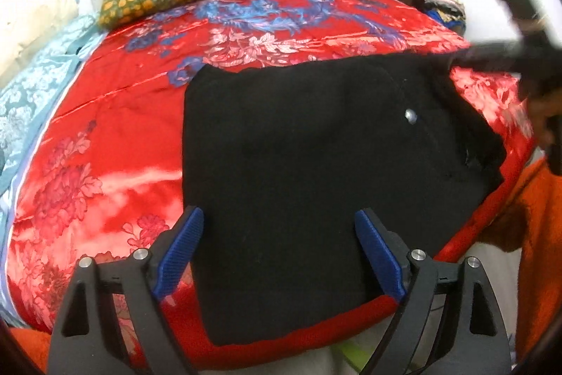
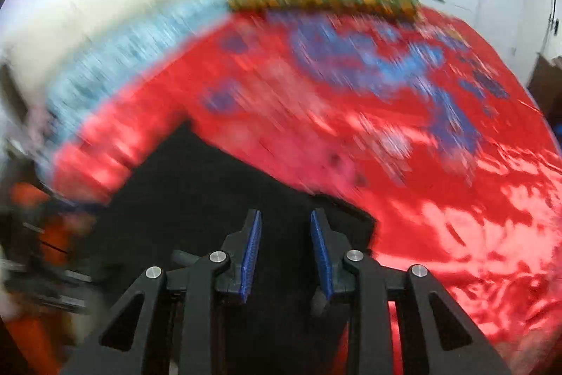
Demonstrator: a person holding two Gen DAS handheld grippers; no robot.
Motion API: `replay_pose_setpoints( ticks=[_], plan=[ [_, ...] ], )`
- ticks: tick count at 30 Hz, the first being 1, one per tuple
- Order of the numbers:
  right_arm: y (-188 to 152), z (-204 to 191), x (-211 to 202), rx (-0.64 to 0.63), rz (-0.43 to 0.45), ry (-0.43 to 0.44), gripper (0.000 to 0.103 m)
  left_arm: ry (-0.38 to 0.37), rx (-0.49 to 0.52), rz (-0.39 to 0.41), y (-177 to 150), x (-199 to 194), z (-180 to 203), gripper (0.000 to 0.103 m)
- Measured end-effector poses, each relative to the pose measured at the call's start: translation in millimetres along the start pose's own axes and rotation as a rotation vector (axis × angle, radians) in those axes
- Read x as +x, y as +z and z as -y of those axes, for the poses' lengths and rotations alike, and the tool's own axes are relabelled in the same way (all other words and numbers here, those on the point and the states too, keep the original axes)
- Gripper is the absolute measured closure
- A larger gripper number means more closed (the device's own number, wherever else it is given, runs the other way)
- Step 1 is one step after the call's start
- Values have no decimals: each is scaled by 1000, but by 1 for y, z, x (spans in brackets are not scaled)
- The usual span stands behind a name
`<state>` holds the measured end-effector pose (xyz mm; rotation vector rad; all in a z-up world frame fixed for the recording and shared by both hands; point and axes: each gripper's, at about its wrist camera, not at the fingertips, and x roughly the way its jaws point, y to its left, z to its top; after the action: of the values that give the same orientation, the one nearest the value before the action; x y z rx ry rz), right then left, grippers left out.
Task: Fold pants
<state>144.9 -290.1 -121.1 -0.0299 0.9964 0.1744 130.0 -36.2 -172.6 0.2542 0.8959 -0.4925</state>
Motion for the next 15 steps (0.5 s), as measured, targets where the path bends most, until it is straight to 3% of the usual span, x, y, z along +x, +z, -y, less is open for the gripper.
replay_pose_setpoints(
  ticks=[2,4,6,11,15],
  plan=[
    [-16,18,23,33,-64,-17,74,-2,0,-3,-2,0,-1,13],
    [-27,33,16,104,-18,9,64,-5,-2,-8,-3,-1,-2,13],
    [-30,38,2,158,5,7,63,-8,-8,-15,-2,0,-3,13],
    [-34,25,-46,112,88,-27,63,-8,-43,-28,4,4,-6,12],
    [-40,3,-70,86,147,26,63,0,-46,-31,6,7,-5,12]
  ],
)
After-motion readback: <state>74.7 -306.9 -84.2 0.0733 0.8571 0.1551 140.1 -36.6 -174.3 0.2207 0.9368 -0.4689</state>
